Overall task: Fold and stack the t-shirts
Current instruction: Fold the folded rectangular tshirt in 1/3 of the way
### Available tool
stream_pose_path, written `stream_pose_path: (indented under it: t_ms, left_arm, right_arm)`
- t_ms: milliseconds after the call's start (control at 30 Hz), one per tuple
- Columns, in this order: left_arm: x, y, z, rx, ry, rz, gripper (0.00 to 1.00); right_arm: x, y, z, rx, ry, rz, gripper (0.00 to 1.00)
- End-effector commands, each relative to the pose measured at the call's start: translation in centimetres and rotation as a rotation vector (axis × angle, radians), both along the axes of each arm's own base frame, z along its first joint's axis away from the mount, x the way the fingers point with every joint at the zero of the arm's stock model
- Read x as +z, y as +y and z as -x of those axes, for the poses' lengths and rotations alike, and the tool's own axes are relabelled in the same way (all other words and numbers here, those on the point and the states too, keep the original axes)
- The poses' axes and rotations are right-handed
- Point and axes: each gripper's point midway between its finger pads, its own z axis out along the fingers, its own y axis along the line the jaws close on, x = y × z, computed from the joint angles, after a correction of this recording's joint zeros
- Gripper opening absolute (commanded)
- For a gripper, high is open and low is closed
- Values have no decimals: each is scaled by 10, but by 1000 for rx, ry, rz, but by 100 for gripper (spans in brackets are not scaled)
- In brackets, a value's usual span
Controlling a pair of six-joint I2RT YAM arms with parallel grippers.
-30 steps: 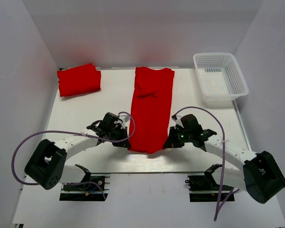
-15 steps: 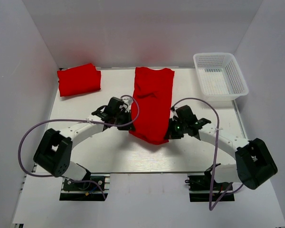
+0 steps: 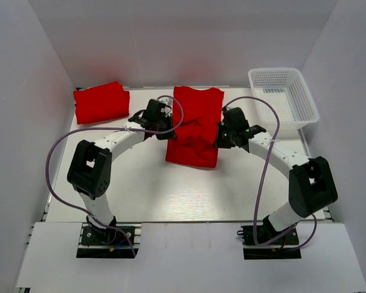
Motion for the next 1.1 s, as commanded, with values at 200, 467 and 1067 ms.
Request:
stream_pose_path:
  t_ms: [200,467,1067]
  left_arm:
    - [40,4,-61,16,-145,0,0]
    - [26,8,-91,23,-140,-29,0]
    - [6,0,-117,-41,-176,73,0]
  right_arm:
    - [29,-11,-59,-35,-95,51,0]
    - [12,-11,-89,-44,-84,43,0]
    - [-6,-6,-139,-7,-88,-31,0]
